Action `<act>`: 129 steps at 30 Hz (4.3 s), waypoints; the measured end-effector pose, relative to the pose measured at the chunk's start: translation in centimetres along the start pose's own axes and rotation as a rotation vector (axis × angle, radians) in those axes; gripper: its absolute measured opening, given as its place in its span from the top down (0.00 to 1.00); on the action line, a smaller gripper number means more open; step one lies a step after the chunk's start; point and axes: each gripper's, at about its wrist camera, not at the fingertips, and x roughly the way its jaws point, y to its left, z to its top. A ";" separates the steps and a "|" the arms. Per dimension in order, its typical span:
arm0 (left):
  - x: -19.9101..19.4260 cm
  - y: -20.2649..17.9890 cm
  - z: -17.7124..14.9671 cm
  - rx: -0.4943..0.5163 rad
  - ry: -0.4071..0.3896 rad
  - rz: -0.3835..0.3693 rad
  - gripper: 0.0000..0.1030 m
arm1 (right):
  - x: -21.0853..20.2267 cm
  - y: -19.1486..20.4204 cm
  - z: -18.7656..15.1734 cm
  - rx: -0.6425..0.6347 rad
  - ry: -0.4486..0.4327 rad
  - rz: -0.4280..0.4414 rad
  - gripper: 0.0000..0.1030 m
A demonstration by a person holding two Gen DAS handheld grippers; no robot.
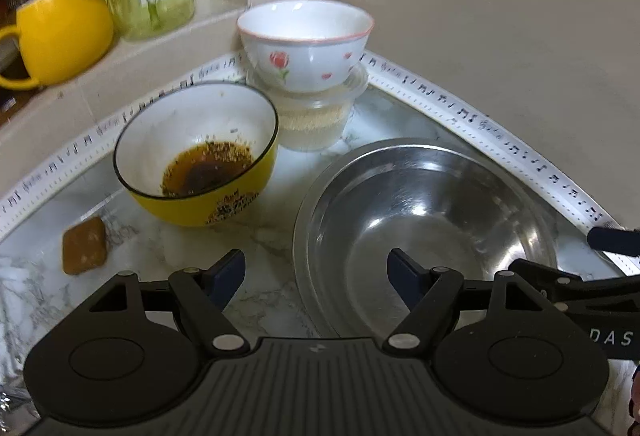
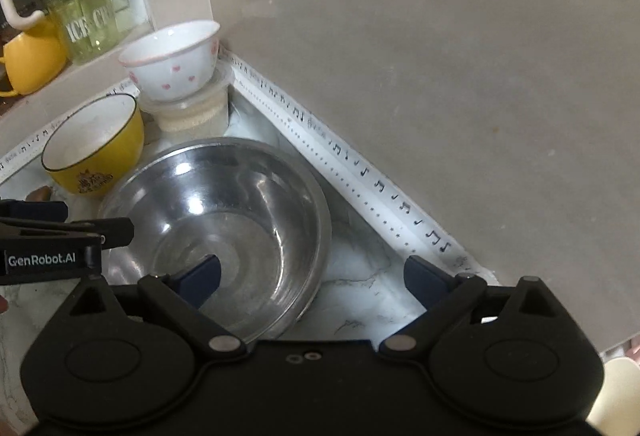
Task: Organize plates and bowls
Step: 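Move both open tools to the rim of the steel bowl, then close both tools on the steel bowl rim, then lift the steel bowl with both tools and carry it toward the cream bowl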
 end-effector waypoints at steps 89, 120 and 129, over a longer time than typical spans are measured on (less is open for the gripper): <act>-19.1 -18.6 -16.1 0.251 0.027 -0.366 0.85 | -24.6 -13.1 -20.4 0.355 -0.027 -0.109 0.84; -12.3 -24.7 -20.5 0.326 0.124 -0.356 0.85 | -20.6 -18.2 -25.3 0.417 0.074 -0.167 0.84; -12.1 -24.8 -20.2 0.336 0.144 -0.376 0.85 | -20.1 -18.7 -25.3 0.443 0.085 -0.165 0.84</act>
